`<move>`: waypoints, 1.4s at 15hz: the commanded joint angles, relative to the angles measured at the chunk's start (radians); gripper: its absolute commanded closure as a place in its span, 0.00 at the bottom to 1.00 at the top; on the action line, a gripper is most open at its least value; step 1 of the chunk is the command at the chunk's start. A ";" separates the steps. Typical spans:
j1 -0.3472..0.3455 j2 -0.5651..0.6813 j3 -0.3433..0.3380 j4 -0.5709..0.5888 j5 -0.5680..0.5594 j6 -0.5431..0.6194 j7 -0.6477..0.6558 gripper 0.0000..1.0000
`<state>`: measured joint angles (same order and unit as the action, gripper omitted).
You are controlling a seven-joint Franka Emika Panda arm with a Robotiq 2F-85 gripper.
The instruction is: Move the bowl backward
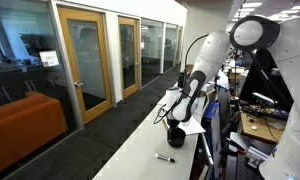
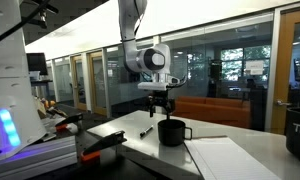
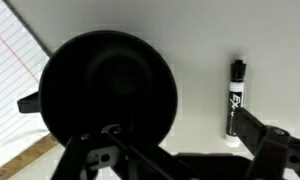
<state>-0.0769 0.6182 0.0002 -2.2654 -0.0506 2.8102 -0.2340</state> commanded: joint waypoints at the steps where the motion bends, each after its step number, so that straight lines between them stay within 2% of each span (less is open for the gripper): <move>1: -0.007 0.026 0.016 0.002 -0.020 0.041 -0.001 0.00; 8: -0.023 0.112 0.001 0.011 -0.045 0.091 -0.009 0.00; 9: -0.026 0.114 0.001 0.010 -0.049 0.095 -0.013 0.25; 10: -0.029 0.112 0.001 0.007 -0.054 0.097 -0.017 0.26; 16: -0.037 0.098 -0.004 -0.003 -0.077 0.117 -0.032 0.71; 20: -0.035 0.084 -0.020 -0.009 -0.096 0.122 -0.031 0.97; 21: -0.033 0.074 -0.026 -0.007 -0.098 0.114 -0.026 1.00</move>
<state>-0.0996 0.7226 -0.0206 -2.2589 -0.1261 2.9176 -0.2540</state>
